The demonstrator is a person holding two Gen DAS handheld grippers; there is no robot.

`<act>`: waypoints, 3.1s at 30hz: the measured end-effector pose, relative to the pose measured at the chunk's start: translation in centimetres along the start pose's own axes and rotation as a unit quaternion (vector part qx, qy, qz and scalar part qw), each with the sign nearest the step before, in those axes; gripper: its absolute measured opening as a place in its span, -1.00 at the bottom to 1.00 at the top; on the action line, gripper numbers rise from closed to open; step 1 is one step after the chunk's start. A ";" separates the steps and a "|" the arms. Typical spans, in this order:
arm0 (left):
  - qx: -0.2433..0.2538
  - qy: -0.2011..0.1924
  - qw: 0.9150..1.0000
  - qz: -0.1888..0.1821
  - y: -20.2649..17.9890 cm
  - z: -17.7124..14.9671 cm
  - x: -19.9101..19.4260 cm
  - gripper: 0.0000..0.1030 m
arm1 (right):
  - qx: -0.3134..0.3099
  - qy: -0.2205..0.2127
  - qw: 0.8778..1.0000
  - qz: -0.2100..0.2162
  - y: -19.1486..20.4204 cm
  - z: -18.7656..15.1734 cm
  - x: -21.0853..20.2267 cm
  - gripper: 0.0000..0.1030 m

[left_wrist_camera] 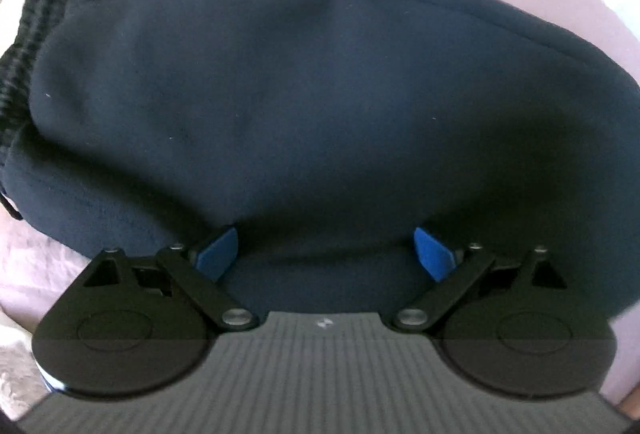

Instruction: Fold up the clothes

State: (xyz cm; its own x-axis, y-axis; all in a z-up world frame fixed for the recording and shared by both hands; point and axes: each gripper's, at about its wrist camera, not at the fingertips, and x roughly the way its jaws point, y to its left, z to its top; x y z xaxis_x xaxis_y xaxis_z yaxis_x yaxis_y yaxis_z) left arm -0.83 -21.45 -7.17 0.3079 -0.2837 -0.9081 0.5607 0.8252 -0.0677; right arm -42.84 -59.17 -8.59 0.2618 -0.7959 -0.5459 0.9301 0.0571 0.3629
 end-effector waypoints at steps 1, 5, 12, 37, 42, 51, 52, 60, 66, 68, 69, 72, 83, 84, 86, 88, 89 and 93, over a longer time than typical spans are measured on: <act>-0.010 0.006 1.000 -0.003 0.2 0.7 -0.2 0.83 | -0.047 -0.014 0.999 0.011 1.8 -0.2 -0.7 -0.85; -0.015 -0.076 0.997 0.006 1.4 2.8 -4.7 0.76 | -0.183 -0.062 0.976 0.102 9.4 -1.8 -5.9 -0.84; -0.098 -0.170 0.980 -0.031 9.3 7.6 -12.6 0.72 | -0.263 -0.014 0.905 0.335 25.9 -5.5 -15.7 -0.84; -0.325 -0.208 0.903 -0.189 26.5 0.9 -6.7 0.57 | -0.237 0.367 0.669 0.601 41.7 -26.4 -14.9 0.23; -0.266 -0.198 0.927 -0.175 22.1 2.3 -6.8 0.57 | -0.284 0.267 0.763 0.516 32.5 -21.4 -14.4 0.29; -0.230 -0.123 0.965 -0.015 17.5 4.9 -2.3 0.66 | -0.339 0.244 0.827 0.376 21.2 -21.5 -13.4 0.29; -0.224 -0.122 0.967 0.004 16.7 5.3 -1.9 0.64 | -0.342 0.243 0.825 0.379 20.9 -21.7 -13.8 0.30; -0.112 -0.207 0.966 0.107 11.9 4.7 -4.6 -0.82 | -0.400 0.171 0.811 0.391 19.0 -21.8 -16.1 0.37; -0.175 -0.356 0.913 0.091 12.0 0.9 -13.3 -0.87 | -0.431 0.147 0.797 0.397 18.2 -22.2 -16.6 0.43; -0.166 -0.359 0.905 0.159 11.8 0.6 -13.4 -0.87 | -0.449 0.133 0.791 0.394 18.0 -22.5 -16.9 0.60; -0.162 -0.344 0.905 0.190 12.1 0.7 -12.8 -0.87 | -0.455 0.126 0.789 0.392 17.9 -22.7 -16.9 0.66; -0.164 -0.162 0.958 0.169 15.4 2.3 -6.4 -0.85 | -0.472 0.144 0.778 0.389 18.2 -23.8 -16.4 0.67; -0.187 -0.114 0.962 0.165 16.5 2.4 -5.7 -0.72 | -0.442 0.036 0.812 0.379 19.6 -23.7 -17.8 -0.61; -0.189 -0.112 0.963 0.158 16.6 2.3 -5.8 -0.71 | -0.434 0.029 0.819 0.375 19.5 -22.7 -18.9 -0.67; -0.190 -0.108 0.964 0.150 16.5 2.2 -5.6 -0.69 | -0.425 0.026 0.829 0.364 19.4 -20.9 -20.5 -0.71; -0.188 -0.099 0.966 0.147 16.5 2.2 -5.2 -0.65 | -0.465 0.087 0.819 0.325 19.4 -22.1 -18.5 -0.71; -0.191 -0.095 0.966 0.148 16.4 2.2 -5.1 -0.63 | -0.475 0.120 0.816 0.309 19.3 -22.5 -17.4 -0.70; -0.188 -0.096 0.960 0.185 16.1 1.7 -5.6 -0.09 | -0.409 0.242 0.825 0.306 17.6 -22.2 -13.8 -0.68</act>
State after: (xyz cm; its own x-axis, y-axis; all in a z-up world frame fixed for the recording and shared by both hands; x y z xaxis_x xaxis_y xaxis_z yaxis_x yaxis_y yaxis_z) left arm 7.80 -7.43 -2.48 0.5886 0.0084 -0.8083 0.0798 0.9945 0.0685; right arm -24.40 -33.87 -11.44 0.6352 -0.1443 -0.7588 0.3963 0.9041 0.1598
